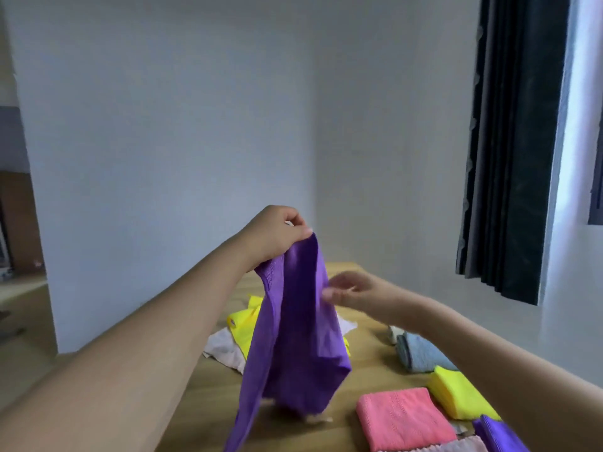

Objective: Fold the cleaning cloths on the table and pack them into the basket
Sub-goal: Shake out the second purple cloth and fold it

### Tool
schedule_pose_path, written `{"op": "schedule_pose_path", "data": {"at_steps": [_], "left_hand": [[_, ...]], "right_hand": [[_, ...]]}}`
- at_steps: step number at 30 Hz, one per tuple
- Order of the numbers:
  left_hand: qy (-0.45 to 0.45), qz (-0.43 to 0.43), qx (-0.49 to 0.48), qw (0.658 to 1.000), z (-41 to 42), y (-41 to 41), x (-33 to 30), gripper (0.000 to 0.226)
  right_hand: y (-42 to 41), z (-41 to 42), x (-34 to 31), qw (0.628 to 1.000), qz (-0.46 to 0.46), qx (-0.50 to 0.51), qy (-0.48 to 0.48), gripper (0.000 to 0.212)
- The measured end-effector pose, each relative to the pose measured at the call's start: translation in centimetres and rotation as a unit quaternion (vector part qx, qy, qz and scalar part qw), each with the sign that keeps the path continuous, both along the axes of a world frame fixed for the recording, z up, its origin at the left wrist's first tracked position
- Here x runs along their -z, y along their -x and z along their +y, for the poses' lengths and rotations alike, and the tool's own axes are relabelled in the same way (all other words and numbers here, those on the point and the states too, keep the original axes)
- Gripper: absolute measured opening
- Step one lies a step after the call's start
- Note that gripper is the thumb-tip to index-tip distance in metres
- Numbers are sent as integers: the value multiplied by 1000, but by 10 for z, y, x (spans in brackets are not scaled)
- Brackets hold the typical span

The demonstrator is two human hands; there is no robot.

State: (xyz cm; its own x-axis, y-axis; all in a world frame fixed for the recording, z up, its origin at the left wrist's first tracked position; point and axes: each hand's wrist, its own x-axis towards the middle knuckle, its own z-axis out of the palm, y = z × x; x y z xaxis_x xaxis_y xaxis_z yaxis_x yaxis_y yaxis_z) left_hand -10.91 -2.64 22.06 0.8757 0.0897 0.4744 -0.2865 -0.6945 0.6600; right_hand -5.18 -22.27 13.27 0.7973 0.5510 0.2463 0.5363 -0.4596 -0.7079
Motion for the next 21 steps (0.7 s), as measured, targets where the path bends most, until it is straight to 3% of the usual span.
{"op": "schedule_pose_path", "data": {"at_steps": [2,4,6,9,11,13,17,21], "left_hand": [[-8,-17,-11,1000,-4,15,-16,12],[-19,-31,-27,999,-6,27,-30,13],[-28,-42,-35,998,-10,39,-45,13],[-38,-63,-34,997,-20,54,-64,13],[-37,-86,-34,995,-29,62,-77,13],[-28,-109,-38,993,-38,71,-89,13],[-11,-125,-17,992,-54,83,-107,12],[-7,-140,0,990,-72,91,-116,11]], "right_hand": [[18,-1,-2,999,12,-19,48,29],[32,-4,-14,996,2,-13,85,14],[44,-9,-29,998,6,9,67,26],[65,-16,-50,1000,-4,6,17,72],[84,-21,-58,996,-58,-1,71,110],[102,-26,-58,979,-154,23,134,133],[113,-33,-51,909,-357,154,151,130],[112,-36,-52,858,-444,239,102,109]]}}
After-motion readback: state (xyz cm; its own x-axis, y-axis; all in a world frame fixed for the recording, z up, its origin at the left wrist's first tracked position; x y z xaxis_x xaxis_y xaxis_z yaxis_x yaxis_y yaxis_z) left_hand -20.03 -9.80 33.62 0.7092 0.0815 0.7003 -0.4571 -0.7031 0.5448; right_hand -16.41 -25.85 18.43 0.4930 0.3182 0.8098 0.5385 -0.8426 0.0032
